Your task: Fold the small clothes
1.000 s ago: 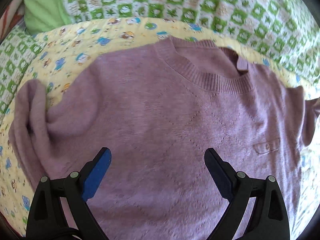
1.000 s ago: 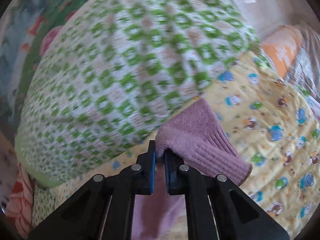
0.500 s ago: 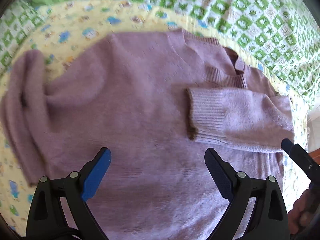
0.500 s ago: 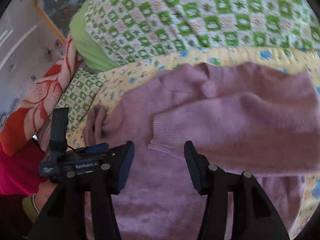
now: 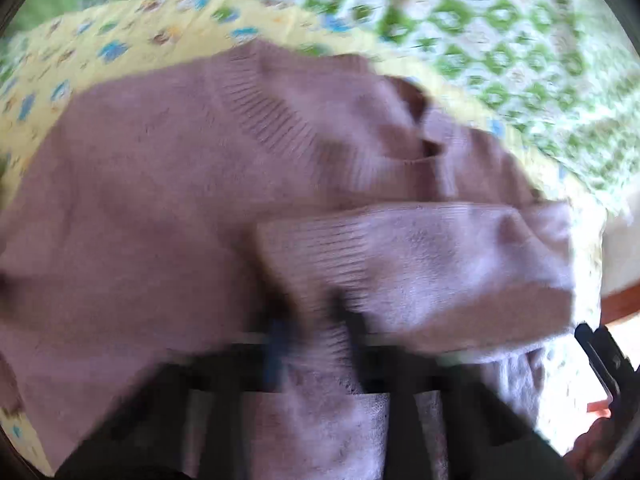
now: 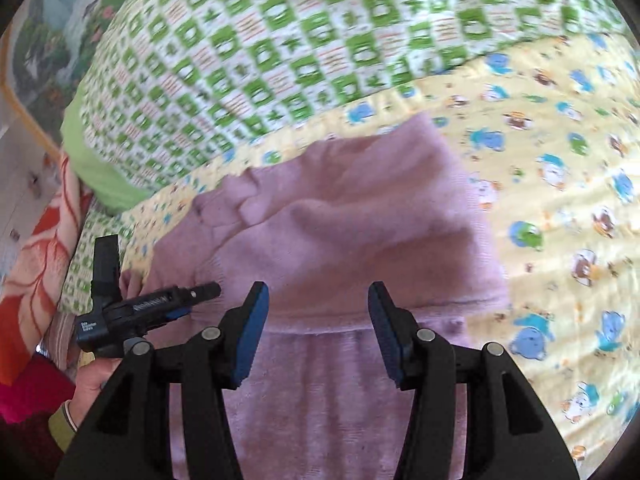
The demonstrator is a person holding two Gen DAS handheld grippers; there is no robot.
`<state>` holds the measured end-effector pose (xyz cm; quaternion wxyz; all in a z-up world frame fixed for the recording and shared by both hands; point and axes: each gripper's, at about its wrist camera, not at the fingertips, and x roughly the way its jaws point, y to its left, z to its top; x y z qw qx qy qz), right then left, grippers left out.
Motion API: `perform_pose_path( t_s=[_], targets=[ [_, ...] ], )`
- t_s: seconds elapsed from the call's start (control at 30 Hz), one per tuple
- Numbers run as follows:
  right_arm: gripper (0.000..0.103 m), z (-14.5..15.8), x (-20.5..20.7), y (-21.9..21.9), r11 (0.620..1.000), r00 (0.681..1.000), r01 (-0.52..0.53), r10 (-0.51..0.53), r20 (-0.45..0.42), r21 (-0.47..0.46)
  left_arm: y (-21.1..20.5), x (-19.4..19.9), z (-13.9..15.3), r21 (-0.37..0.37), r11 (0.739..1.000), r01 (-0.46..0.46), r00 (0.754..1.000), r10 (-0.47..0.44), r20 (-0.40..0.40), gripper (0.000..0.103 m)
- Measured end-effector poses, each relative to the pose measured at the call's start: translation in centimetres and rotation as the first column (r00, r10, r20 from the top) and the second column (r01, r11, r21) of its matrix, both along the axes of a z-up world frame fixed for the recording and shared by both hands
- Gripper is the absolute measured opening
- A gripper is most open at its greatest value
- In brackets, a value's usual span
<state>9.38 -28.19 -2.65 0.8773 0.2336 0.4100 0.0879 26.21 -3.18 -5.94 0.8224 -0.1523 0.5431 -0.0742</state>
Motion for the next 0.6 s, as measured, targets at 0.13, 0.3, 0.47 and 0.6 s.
perform_pose_path(
  t_s=[0.13, 0.3, 0.47, 0.6],
  targets=[
    [0.053, 0.4, -0.4, -1.5, 0.998, 0.998, 0.065, -0.065, 0.012, -0.001, 3.5, -2.1, 4.3, -0.036, 0.998, -0.047, 0.99, 0.051, 0.134, 0.0],
    [0.053, 0.9, -0.6, -4.0, 0.989, 0.989, 0.149, -0.149, 0.023, -0.008, 9.4, -2.7, 5.4, -0.113, 0.989, -0.095, 0.985, 0.11, 0.135, 0.0],
    [0.053, 0.7, 0.0, -4.9, 0.982, 0.982, 0.188, -0.188, 0.003, 0.006, 7.5, -2.6, 2.6, -0.156, 0.987, -0.046, 0.999, 0.048, 0.008, 0.034],
    [0.053, 0.4, 0.5, -4.1, 0.989, 0.988, 0.151, -0.151, -0.008, -0.001, 4.0, -1.9, 0.7, -0.117, 0.993, 0.004, 1.0, -0.007, -0.024, 0.045]
  ],
)
